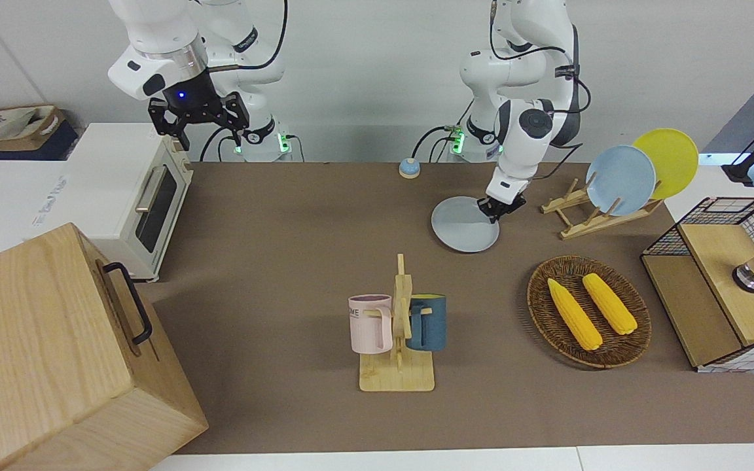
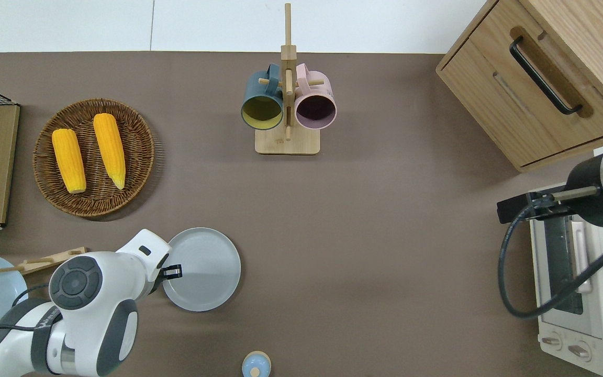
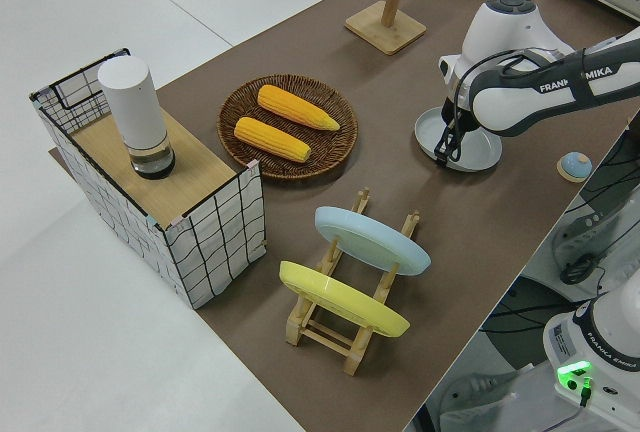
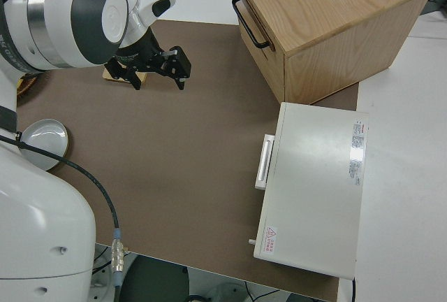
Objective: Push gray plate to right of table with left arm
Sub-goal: 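Keep pushing the gray plate with the left gripper toward the toaster oven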
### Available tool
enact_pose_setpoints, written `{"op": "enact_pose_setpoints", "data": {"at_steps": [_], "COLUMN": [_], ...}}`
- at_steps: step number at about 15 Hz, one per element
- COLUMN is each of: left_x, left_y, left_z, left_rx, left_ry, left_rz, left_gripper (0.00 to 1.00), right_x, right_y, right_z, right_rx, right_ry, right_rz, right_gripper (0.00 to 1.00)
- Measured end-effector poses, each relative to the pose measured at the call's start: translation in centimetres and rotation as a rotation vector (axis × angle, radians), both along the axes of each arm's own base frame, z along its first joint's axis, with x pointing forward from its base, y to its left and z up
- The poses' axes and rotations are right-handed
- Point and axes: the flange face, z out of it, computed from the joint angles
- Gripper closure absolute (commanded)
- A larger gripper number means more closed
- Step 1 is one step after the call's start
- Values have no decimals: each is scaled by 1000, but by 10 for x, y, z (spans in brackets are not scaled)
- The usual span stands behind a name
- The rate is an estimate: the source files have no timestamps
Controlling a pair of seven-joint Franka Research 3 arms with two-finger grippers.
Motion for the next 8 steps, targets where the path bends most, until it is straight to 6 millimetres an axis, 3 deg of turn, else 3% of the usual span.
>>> {"op": "enact_pose_setpoints", "data": {"at_steps": [8], "left_x": [-12], "left_y": [-83], "left_z": [-1], "left_rx": [-15], "left_ry": [2], "left_rz": [87], "left_gripper": [1000], "right_x": [0], "right_y": [0], "right_z": [0], "right_rx": [0], "right_ry": [0], "right_rz": [0], "right_gripper": [17]}}
